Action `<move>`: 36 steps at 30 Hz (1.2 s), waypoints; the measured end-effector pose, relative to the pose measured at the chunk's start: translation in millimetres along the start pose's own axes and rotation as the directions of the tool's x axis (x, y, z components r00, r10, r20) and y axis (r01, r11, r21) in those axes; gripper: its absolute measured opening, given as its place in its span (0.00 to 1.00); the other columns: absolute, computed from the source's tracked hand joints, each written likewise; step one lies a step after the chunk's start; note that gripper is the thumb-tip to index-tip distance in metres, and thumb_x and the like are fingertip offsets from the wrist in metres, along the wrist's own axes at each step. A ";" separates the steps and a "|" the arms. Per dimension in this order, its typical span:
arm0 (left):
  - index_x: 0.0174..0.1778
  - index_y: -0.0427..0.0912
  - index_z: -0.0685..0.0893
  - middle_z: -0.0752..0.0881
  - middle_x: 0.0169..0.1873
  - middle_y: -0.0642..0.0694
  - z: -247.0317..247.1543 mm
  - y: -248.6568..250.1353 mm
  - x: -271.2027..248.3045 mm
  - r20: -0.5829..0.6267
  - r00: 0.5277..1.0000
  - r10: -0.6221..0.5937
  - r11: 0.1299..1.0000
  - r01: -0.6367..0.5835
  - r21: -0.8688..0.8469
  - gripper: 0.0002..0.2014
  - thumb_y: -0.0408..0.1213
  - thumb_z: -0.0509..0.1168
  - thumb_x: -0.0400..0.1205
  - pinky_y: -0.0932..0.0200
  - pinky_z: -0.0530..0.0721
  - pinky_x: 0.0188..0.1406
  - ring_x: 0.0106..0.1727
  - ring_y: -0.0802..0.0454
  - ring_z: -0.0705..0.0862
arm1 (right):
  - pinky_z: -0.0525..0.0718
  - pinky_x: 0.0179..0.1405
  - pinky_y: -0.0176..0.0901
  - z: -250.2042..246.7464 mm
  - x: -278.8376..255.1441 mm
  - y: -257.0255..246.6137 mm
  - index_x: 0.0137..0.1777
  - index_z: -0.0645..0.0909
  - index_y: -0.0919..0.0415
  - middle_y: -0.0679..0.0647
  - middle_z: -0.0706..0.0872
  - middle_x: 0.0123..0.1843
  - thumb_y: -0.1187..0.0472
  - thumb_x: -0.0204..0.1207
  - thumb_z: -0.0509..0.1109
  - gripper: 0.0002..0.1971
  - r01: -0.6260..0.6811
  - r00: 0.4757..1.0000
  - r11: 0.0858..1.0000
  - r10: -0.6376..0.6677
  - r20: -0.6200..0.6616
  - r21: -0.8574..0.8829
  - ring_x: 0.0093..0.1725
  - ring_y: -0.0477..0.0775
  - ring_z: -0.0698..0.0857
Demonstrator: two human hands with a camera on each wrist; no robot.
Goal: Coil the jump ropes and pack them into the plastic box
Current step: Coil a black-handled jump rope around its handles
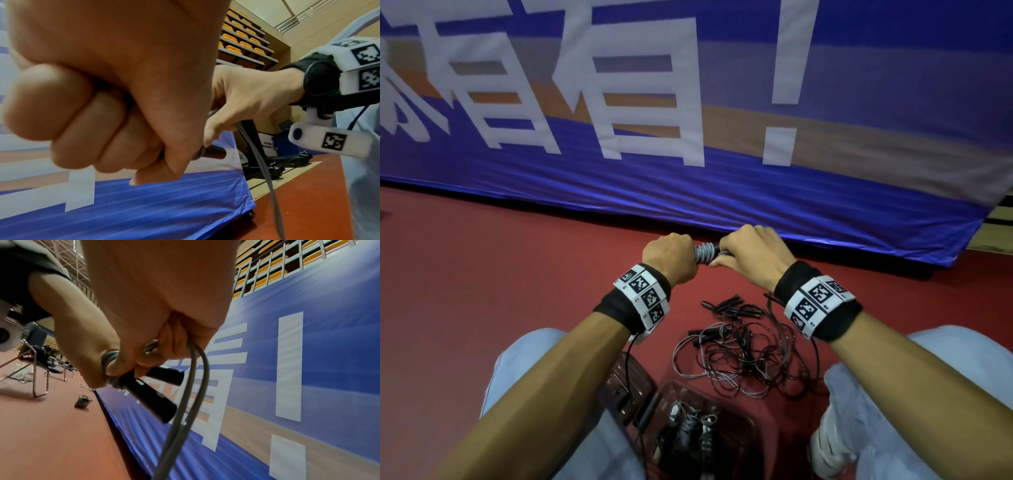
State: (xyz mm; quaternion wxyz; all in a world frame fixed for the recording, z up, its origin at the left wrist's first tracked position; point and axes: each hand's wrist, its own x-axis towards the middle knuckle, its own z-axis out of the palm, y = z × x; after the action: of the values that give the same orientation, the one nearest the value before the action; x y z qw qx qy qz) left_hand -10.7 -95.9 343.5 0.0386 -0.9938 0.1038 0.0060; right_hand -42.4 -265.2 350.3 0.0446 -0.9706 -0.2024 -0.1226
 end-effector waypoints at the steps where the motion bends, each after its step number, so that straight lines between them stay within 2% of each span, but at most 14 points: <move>1: 0.58 0.40 0.85 0.88 0.50 0.43 0.8 0.1 -0.6 0.010 1.000 0.013 1.000 -0.013 0.017 0.14 0.43 0.68 0.80 0.52 0.78 0.40 0.50 0.41 0.88 | 0.76 0.36 0.49 -1.5 0.1 0.2 0.39 0.84 0.60 0.54 0.86 0.35 0.34 0.77 0.72 0.25 0.009 1.000 1.000 -0.009 -0.005 -0.027 0.39 0.63 0.86; 4: 0.58 0.39 0.84 0.88 0.52 0.42 1.3 -2.5 -0.9 0.047 0.996 0.076 0.995 -0.079 0.068 0.14 0.43 0.68 0.80 0.52 0.79 0.40 0.51 0.40 0.88 | 0.71 0.36 0.47 -0.6 -1.0 0.3 0.42 0.86 0.60 0.51 0.85 0.43 0.32 0.75 0.71 0.27 0.062 0.998 0.995 -0.062 -0.004 -0.074 0.41 0.61 0.85; 8: 0.58 0.39 0.83 0.87 0.54 0.41 -1.7 -12.8 0.2 0.066 0.974 0.217 0.953 -0.226 0.201 0.17 0.47 0.69 0.80 0.52 0.78 0.41 0.53 0.39 0.88 | 0.66 0.28 0.48 3.3 -5.2 -4.0 0.41 0.80 0.62 0.49 0.72 0.40 0.29 0.69 0.73 0.31 0.161 0.985 0.984 -0.165 -0.051 -0.076 0.28 0.60 0.76; 10: 0.58 0.39 0.83 0.87 0.53 0.41 -2.5 -16.5 -0.8 0.074 0.958 0.277 0.927 -0.287 0.242 0.17 0.48 0.69 0.80 0.52 0.77 0.40 0.52 0.40 0.88 | 0.70 0.25 0.49 6.1 -4.2 -4.2 0.45 0.79 0.62 0.50 0.78 0.41 0.25 0.67 0.68 0.35 0.185 0.981 0.980 -0.188 -0.047 -0.068 0.28 0.59 0.77; 12: 0.56 0.39 0.83 0.88 0.51 0.41 -5.2 -18.8 -1.8 0.068 0.944 0.324 0.904 -0.330 0.270 0.16 0.49 0.68 0.81 0.52 0.77 0.39 0.50 0.40 0.88 | 0.81 0.32 0.52 8.8 -3.3 -1.5 0.48 0.83 0.60 0.49 0.85 0.43 0.20 0.65 0.60 0.40 0.157 0.987 0.987 -0.158 -0.015 -0.032 0.35 0.57 0.83; 15: 0.53 0.39 0.84 0.88 0.50 0.42 -12.5 -22.3 -1.4 0.025 0.920 0.390 0.866 -0.376 0.329 0.16 0.50 0.66 0.82 0.51 0.76 0.38 0.48 0.40 0.88 | 0.84 0.36 0.51 10.3 -2.7 0.6 0.44 0.85 0.55 0.49 0.87 0.37 0.16 0.64 0.59 0.39 0.099 0.994 0.990 -0.104 0.038 0.100 0.37 0.54 0.85; 19: 0.49 0.42 0.86 0.88 0.47 0.43 -23.5 -25.5 -2.2 -0.025 0.894 0.448 0.813 -0.396 0.426 0.12 0.47 0.63 0.82 0.52 0.72 0.36 0.46 0.39 0.88 | 0.81 0.33 0.57 13.1 -0.4 -2.8 0.38 0.81 0.60 0.55 0.81 0.30 0.21 0.65 0.71 0.37 0.015 0.988 0.928 -0.070 0.135 0.372 0.31 0.57 0.78; 22: 0.48 0.44 0.87 0.89 0.44 0.44 -31.0 -26.6 -2.6 -0.042 0.879 0.475 0.787 -0.402 0.468 0.10 0.44 0.63 0.82 0.52 0.72 0.34 0.44 0.39 0.88 | 0.71 0.32 0.49 13.8 2.2 -3.7 0.32 0.73 0.60 0.51 0.72 0.27 0.28 0.65 0.79 0.34 -0.044 0.980 0.816 -0.076 0.183 0.577 0.29 0.51 0.68; 24: 0.47 0.46 0.87 0.89 0.42 0.45 -35.9 -27.8 -4.1 -0.067 0.863 0.501 0.771 -0.409 0.489 0.09 0.44 0.62 0.81 0.52 0.71 0.34 0.42 0.38 0.88 | 0.70 0.37 0.48 10.2 3.2 -4.0 0.32 0.77 0.61 0.53 0.77 0.28 0.30 0.64 0.82 0.33 -0.110 0.969 0.719 -0.076 0.235 0.686 0.33 0.50 0.69; 26: 0.46 0.46 0.86 0.89 0.39 0.45 -40.8 -29.0 -5.6 -0.100 0.844 0.526 0.764 -0.418 0.492 0.09 0.44 0.63 0.80 0.52 0.69 0.33 0.40 0.38 0.87 | 0.68 0.34 0.47 0.2 3.2 -4.0 0.38 0.87 0.60 0.57 0.82 0.29 0.32 0.65 0.83 0.28 -0.164 0.950 0.647 -0.099 0.295 0.745 0.31 0.53 0.69; 29: 0.38 0.45 0.84 0.86 0.27 0.47 -45.6 -26.7 -11.0 -0.123 0.815 0.566 0.756 -0.453 0.473 0.06 0.43 0.71 0.75 0.56 0.66 0.26 0.27 0.40 0.84 | 0.59 0.27 0.45 -14.8 0.8 -1.3 0.42 0.91 0.64 0.46 0.76 0.22 0.38 0.69 0.84 0.25 -0.219 0.916 0.627 -0.133 0.379 0.748 0.25 0.49 0.61; 31: 0.32 0.44 0.83 0.81 0.20 0.48 -43.1 -25.9 -11.4 -0.167 0.771 0.614 0.745 -0.497 0.444 0.08 0.41 0.76 0.69 0.59 0.63 0.23 0.19 0.41 0.80 | 0.58 0.25 0.42 -17.0 -0.4 0.3 0.44 0.89 0.72 0.44 0.82 0.22 0.41 0.70 0.84 0.28 -0.246 0.893 0.623 -0.152 0.423 0.742 0.24 0.46 0.62; 34: 0.31 0.43 0.83 0.80 0.18 0.48 -40.1 -25.0 -10.6 -0.256 0.707 0.659 0.738 -0.541 0.404 0.10 0.40 0.77 0.67 0.61 0.62 0.22 0.16 0.41 0.77 | 0.60 0.24 0.41 -18.7 -1.7 -2.0 0.42 0.87 0.73 0.63 0.93 0.37 0.36 0.65 0.84 0.34 -0.288 0.871 0.573 -0.175 0.458 0.767 0.24 0.47 0.66; 36: 0.30 0.42 0.82 0.79 0.16 0.47 -40.6 -25.2 -11.0 -0.301 0.687 0.661 0.745 -0.556 0.367 0.11 0.40 0.78 0.67 0.61 0.63 0.21 0.15 0.41 0.76 | 0.62 0.23 0.39 -22.1 -2.2 -2.4 0.38 0.86 0.68 0.67 0.92 0.39 0.37 0.66 0.83 0.29 -0.313 0.870 0.533 -0.171 0.462 0.786 0.24 0.48 0.68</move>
State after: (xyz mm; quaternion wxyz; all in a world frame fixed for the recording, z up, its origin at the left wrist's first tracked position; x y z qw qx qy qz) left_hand -16.1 -72.2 386.1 0.1348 -0.8662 0.4357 -0.2042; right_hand -50.2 -266.8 371.1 0.4588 -0.8320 -0.1989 0.2402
